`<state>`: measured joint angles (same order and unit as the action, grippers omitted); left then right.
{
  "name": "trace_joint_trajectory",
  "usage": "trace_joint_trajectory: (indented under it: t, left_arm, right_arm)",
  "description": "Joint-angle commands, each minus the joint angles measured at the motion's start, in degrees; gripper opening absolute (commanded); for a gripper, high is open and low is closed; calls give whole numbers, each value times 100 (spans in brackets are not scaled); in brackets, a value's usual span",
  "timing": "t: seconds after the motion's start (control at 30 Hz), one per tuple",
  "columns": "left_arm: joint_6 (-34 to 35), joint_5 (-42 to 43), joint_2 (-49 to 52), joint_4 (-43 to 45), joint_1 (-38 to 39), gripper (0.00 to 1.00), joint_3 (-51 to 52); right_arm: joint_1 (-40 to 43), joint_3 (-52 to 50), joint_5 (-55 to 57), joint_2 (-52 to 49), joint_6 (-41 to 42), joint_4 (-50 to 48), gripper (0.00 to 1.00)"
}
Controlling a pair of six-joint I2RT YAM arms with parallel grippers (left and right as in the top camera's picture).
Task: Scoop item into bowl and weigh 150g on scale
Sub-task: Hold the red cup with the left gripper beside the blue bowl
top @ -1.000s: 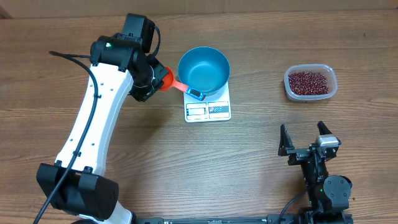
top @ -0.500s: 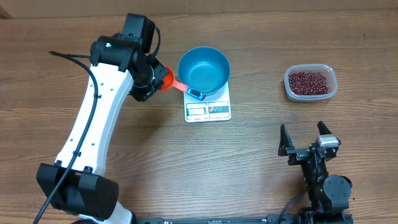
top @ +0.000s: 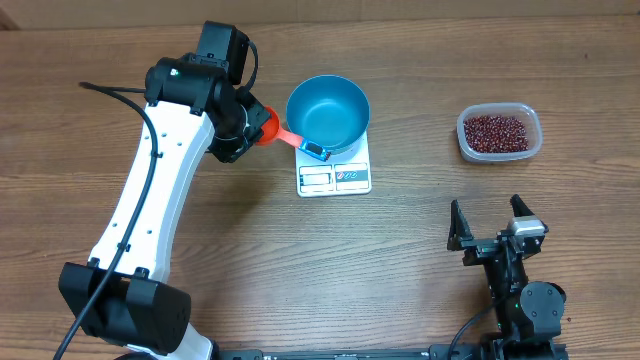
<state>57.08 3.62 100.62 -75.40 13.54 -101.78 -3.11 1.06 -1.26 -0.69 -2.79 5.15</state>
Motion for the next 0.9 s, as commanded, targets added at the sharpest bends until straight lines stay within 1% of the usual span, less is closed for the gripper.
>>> trace_joint_trajectory:
  t: [0.0, 0.7, 0.87]
  left_arm:
    - [103, -127, -162, 66, 74, 4, -151]
    - [151, -125, -162, 186, 74, 4, -151]
    - [492, -118, -162, 238, 74, 4, -151]
  right_arm:
    - [-35, -61, -4, 52, -11, -35, 100]
    - [-35, -61, -7, 52, -11, -35, 100]
    - [-35, -61, -7, 52, -11, -35, 100]
